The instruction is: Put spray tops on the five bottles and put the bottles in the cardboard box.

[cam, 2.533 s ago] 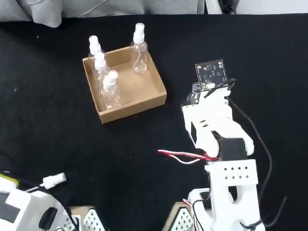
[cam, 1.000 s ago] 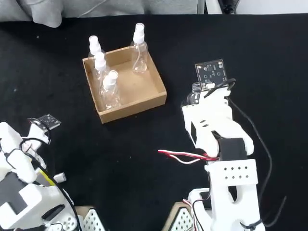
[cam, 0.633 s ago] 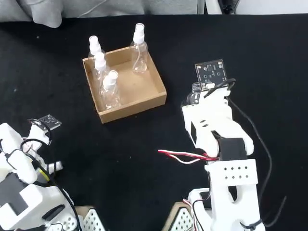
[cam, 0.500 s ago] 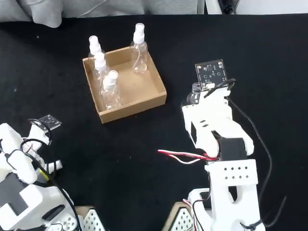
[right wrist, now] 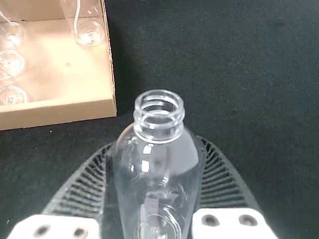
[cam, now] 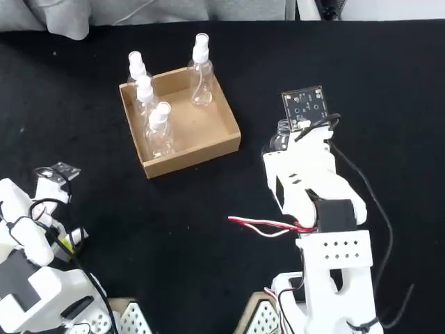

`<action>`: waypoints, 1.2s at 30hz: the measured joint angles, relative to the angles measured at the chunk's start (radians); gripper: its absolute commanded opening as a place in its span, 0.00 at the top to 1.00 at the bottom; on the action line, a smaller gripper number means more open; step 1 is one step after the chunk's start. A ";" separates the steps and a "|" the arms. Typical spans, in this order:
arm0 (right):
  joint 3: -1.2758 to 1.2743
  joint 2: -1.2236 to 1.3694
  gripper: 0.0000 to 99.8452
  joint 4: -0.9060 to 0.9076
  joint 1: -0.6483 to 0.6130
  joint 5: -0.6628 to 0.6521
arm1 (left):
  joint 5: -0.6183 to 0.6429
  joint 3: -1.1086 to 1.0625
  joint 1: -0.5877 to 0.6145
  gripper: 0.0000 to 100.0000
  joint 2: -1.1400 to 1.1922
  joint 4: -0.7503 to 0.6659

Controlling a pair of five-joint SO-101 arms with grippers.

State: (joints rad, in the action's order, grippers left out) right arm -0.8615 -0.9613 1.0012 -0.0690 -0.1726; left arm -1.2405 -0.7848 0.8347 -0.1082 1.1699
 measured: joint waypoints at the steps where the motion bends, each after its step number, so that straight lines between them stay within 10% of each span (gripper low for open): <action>1: 0.000 0.000 0.90 0.000 0.000 0.000 | 0.026 0.000 0.000 0.88 0.000 0.000; 19: 0.000 0.000 0.90 0.000 0.000 0.000 | 0.190 0.094 0.051 0.72 0.000 0.008; 36: 0.000 0.000 0.90 0.000 0.000 0.000 | -0.043 0.221 -0.052 0.72 0.002 0.084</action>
State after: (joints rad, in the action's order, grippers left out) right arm -0.8615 -0.9613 1.0012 -0.0690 -0.1726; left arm -1.2835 -0.5639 0.7825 -0.1066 1.2543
